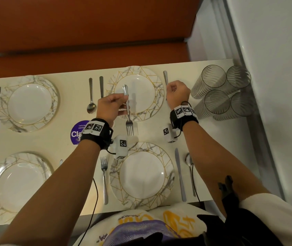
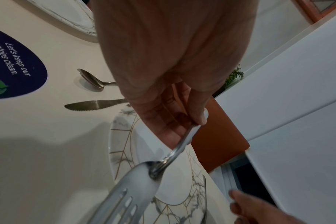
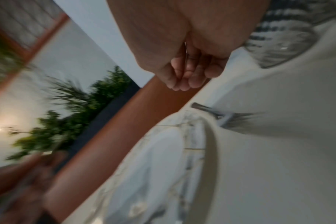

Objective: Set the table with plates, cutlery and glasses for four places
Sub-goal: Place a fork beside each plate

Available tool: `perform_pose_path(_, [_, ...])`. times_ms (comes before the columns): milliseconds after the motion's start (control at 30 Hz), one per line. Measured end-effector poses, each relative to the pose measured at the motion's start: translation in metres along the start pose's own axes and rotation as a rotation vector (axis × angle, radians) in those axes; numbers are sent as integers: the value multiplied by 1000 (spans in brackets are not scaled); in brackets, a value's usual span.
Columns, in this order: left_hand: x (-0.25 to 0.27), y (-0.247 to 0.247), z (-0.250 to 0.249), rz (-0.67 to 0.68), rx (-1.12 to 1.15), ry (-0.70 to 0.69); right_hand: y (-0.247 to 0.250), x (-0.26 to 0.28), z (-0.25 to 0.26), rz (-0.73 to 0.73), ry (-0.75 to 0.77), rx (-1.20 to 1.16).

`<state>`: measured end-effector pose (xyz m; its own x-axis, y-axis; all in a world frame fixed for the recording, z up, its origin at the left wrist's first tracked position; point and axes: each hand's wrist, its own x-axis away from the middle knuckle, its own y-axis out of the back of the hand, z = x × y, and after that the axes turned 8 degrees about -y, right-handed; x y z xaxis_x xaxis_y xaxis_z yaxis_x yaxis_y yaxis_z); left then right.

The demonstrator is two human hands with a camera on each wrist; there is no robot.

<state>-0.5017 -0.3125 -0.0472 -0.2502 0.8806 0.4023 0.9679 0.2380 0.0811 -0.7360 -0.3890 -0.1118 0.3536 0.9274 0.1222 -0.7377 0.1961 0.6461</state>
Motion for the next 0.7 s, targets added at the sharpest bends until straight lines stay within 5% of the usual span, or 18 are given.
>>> perform_pose_path(100, [4,6,0,-2,7,-19,-7,25,25,57,116,-84])
perform_pose_path(333, [17,48,0,-85,35,-83,-51,113,68,498,182,-78])
perform_pose_path(700, [28,186,27,-152,45,-55,-138,226,123,613,186,-101])
